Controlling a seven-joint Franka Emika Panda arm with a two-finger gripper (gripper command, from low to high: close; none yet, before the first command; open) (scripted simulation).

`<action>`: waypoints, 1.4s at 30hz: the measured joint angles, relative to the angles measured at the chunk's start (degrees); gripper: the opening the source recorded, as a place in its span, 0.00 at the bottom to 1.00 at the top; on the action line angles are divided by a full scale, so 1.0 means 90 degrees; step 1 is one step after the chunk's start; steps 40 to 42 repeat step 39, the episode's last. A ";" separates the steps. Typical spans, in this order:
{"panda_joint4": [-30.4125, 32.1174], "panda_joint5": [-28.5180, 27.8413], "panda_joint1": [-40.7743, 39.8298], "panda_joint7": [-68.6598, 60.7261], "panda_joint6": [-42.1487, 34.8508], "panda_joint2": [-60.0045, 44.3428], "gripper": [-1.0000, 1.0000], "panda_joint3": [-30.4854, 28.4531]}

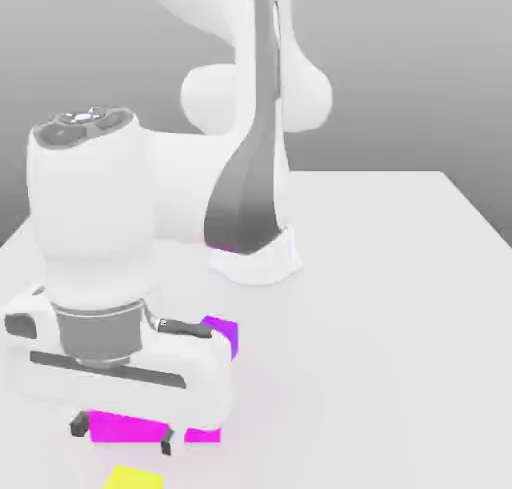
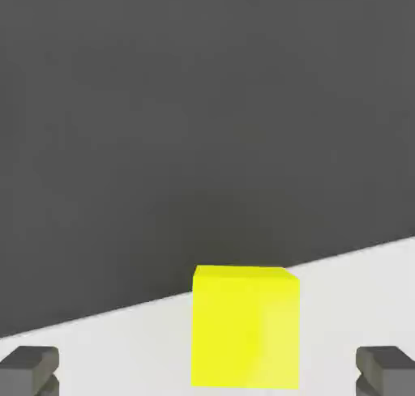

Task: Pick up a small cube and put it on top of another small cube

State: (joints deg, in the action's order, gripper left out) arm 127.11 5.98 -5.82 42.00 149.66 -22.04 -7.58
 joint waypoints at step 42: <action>0.2584 -0.0592 -0.0312 -0.3790 0.0144 0.2372 1.00 -0.0472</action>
